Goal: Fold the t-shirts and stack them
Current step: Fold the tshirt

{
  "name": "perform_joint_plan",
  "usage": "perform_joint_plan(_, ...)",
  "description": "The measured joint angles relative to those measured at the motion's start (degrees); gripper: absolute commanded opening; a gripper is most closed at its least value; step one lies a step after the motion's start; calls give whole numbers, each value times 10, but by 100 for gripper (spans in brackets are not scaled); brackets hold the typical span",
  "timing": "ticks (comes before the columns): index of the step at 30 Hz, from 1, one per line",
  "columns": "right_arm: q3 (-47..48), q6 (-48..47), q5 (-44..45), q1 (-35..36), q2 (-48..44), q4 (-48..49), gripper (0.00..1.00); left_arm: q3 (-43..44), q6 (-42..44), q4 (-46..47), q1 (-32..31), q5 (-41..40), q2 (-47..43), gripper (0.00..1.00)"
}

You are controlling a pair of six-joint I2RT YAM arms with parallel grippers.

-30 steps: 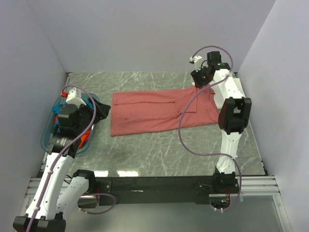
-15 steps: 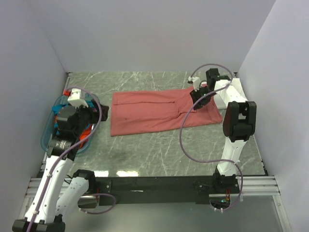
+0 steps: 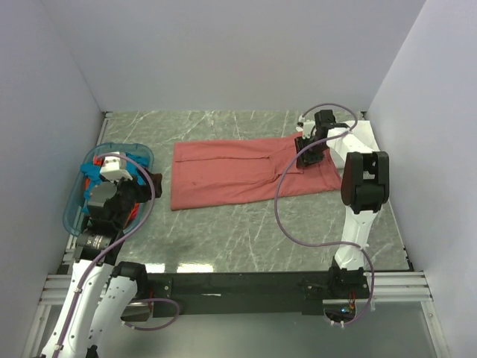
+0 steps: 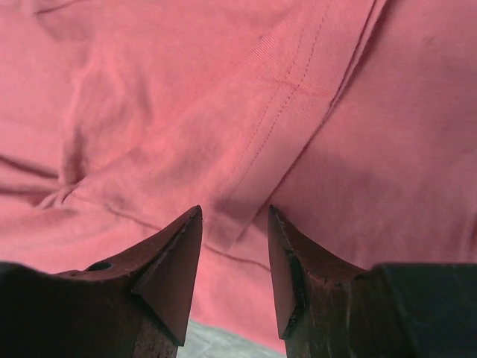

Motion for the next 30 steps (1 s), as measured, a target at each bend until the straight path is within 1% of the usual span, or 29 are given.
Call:
perform_joint_plan(5, -1, 27, 1, 0, 19, 3, 47, 0, 0, 0, 0, -5, 1, 84)
perform_joint_plan(8, -1, 37, 1, 0, 21, 5, 43, 0, 0, 0, 0, -6, 1, 84)
perform_joint_plan(9, -1, 39, 0, 0, 21, 5, 38, 0, 0, 0, 0, -6, 1, 84)
perform_joint_plan(10, -1, 40, -1, 0, 21, 5, 35, 0, 0, 0, 0, -7, 1, 84)
perform_joint_plan(11, -1, 42, -2, 0, 21, 5, 20, 0, 0, 0, 0, -8, 1, 84)
perform_joint_plan(12, -1, 44, -6, 0, 21, 5, 20, 0, 0, 0, 0, -9, 1, 84)
perform_joint_plan(13, -1, 43, -9, 0, 21, 5, 16, 0, 0, 0, 0, -10, 1, 84)
perform_joint_plan(14, 0, 45, -13, 0, 21, 5, 9, 0, 0, 0, 0, -10, 1, 84)
perform_joint_plan(17, 0, 51, -22, 0, 21, 5, 0, 0, 0, 0, 0, -10, 1, 84)
perform_joint_plan(21, 4, 56, -35, 0, 21, 4, 0, 0, 0, 0, 0, -10, 1, 84)
perform_joint_plan(23, 21, 61, -45, 0, 21, -2, 0, 0, 0, 0, 0, -10, 1, 84)
perform_joint_plan(28, 104, 77, -72, 9, 39, -6, 0, 0, 0, 0, 0, -12, 3, 84)
perform_joint_plan(30, 150, 88, -85, 18, 65, -11, 11, 0, 0, 0, 0, -14, 5, 84)
